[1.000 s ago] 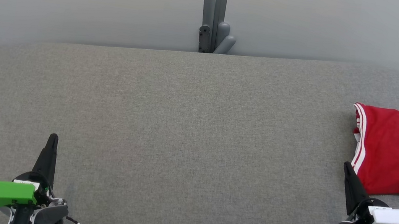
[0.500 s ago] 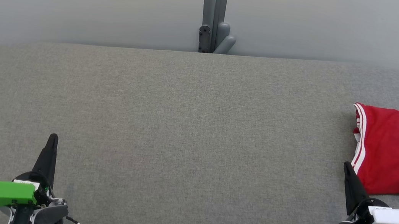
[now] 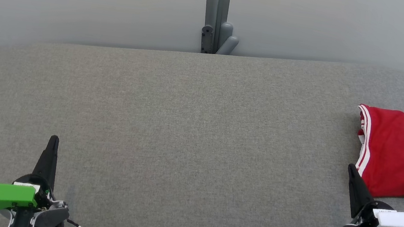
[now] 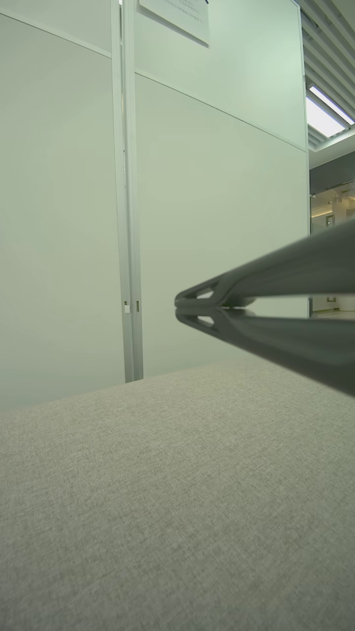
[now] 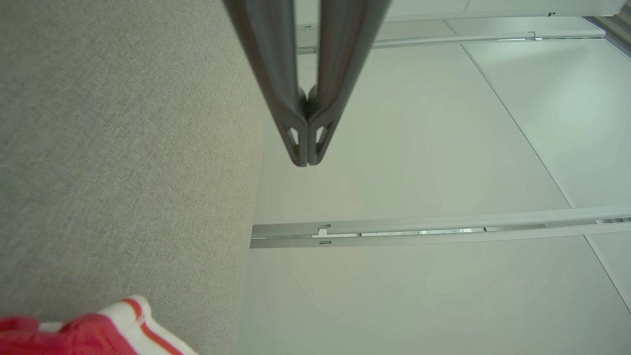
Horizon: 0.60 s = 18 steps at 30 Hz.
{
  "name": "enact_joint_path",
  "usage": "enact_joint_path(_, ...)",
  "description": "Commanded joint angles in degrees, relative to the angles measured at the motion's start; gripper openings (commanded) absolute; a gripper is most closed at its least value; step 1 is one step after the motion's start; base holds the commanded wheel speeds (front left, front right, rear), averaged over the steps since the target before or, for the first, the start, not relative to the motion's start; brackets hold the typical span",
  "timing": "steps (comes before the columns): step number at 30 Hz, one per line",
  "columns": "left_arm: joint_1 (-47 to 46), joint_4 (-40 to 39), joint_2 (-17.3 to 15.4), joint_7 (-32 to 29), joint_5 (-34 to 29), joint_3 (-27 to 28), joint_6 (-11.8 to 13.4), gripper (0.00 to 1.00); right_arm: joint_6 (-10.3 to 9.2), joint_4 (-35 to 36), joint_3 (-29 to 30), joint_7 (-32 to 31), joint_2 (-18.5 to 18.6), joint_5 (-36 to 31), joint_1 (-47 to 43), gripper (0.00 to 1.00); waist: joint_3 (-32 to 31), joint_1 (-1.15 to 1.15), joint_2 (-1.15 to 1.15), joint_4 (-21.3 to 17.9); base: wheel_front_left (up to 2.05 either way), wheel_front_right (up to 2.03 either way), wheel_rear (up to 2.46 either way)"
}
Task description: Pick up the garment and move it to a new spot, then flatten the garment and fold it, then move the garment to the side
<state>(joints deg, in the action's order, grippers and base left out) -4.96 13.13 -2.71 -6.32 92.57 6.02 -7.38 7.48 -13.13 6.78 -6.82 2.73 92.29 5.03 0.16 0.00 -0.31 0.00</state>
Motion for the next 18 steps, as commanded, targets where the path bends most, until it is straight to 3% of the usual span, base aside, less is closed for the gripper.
enact_joint_path(1, -0.75, -0.18, -0.31, -0.04, 0.02, 0.28, -0.27, 0.0, 0.02, 0.16, -0.01, -0.15, 0.28, 0.4, 0.49, 0.0, 0.0, 0.0, 0.31, 0.0, 0.0, 0.0, 0.0)
enact_joint_path(18, -0.74, -0.19, -0.31, -0.04, 0.02, 0.28, -0.28, 0.0, 0.02, 0.16, -0.01, -0.14, 0.28, 0.4, 0.49, 0.0, 0.0, 0.0, 0.31, 0.0, 0.0, 0.0, 0.0)
